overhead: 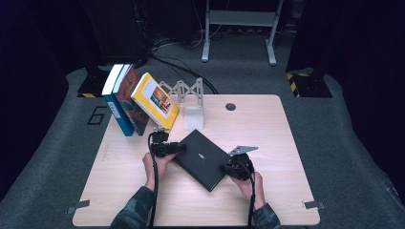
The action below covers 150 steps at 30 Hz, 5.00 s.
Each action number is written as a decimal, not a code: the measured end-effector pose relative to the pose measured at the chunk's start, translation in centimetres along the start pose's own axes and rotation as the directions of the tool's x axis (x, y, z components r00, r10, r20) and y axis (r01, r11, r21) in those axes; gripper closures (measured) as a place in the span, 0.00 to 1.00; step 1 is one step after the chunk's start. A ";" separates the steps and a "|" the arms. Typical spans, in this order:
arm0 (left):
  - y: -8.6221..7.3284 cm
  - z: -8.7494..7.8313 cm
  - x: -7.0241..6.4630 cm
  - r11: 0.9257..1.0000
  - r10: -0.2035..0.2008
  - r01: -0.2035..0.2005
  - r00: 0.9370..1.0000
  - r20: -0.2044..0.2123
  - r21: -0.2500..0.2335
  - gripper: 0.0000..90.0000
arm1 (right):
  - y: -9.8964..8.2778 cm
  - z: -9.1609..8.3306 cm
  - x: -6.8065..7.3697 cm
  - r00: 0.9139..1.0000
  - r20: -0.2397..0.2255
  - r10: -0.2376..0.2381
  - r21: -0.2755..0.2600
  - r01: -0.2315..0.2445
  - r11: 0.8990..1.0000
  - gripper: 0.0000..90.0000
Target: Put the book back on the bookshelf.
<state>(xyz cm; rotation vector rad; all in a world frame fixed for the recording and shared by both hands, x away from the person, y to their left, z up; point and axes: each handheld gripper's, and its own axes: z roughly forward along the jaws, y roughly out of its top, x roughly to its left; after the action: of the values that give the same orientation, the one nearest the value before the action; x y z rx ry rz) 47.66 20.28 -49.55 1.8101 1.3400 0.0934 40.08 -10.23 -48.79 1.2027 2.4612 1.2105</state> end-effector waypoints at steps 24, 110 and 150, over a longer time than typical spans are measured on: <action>0.6 -1.4 -0.9 1.000 0.008 -0.008 1.000 -0.010 0.018 0.75 | -0.9 -0.3 0.1 1.000 -0.005 0.006 -0.046 -0.006 0.999 1.00; 8.0 -6.9 -9.7 0.934 0.342 -0.350 0.934 -0.108 -0.066 0.86 | 0.1 1.7 0.8 0.999 -0.023 0.036 -0.172 -0.039 0.984 1.00; 7.9 -7.7 -11.9 0.916 0.381 -0.384 0.923 -0.052 -0.117 0.87 | 0.3 2.6 1.1 0.998 0.013 0.054 -0.187 -0.050 0.981 1.00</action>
<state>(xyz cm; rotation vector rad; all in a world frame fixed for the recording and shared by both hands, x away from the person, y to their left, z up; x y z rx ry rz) 44.56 14.64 -34.68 1.9464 0.9577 0.4065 40.69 -7.74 -50.06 1.2270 2.2570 1.4015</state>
